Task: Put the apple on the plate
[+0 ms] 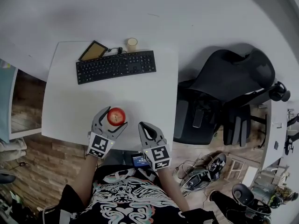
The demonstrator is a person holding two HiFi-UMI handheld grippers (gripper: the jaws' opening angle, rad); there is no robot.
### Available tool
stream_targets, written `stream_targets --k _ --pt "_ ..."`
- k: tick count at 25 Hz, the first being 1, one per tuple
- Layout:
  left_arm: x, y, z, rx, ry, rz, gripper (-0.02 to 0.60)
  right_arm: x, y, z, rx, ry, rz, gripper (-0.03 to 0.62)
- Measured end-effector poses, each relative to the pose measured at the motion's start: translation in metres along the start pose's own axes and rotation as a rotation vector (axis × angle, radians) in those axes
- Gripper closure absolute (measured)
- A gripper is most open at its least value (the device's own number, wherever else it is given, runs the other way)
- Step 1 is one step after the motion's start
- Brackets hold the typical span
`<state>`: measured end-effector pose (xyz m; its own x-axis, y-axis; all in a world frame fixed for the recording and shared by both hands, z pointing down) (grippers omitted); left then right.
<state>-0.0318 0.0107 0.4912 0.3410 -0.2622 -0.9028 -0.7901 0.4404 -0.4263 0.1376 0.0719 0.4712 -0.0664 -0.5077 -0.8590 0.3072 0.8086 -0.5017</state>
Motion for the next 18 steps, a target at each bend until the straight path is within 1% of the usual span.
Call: stream_targets --k 8,13,18 --pt "-0.030 -0.022 0.000 -0.021 0.008 -0.044 0.179 -0.013 -0.014 0.005 0.007 0.000 -0.037 0.566" --pt "-0.054 -0.029 0.005 -0.019 0.019 -0.066 0.179 -0.025 -0.020 0.004 0.019 0.002 -0.060 0.566" --pt "-0.061 -0.031 0.005 -0.013 0.031 -0.075 0.179 -0.037 -0.022 0.004 0.023 -0.009 -0.100 0.566"
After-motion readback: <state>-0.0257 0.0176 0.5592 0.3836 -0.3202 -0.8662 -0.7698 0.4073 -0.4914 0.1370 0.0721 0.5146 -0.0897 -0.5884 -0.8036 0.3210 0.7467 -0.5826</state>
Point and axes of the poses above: the fingertips, and each gripper's own axes: y backward along the fingers, z to its right, x out of its top, the point moved 8 cm from there along y, backward along the fingers, and after that the axes turned 8 degrees about -x, right-handed, at the moved point
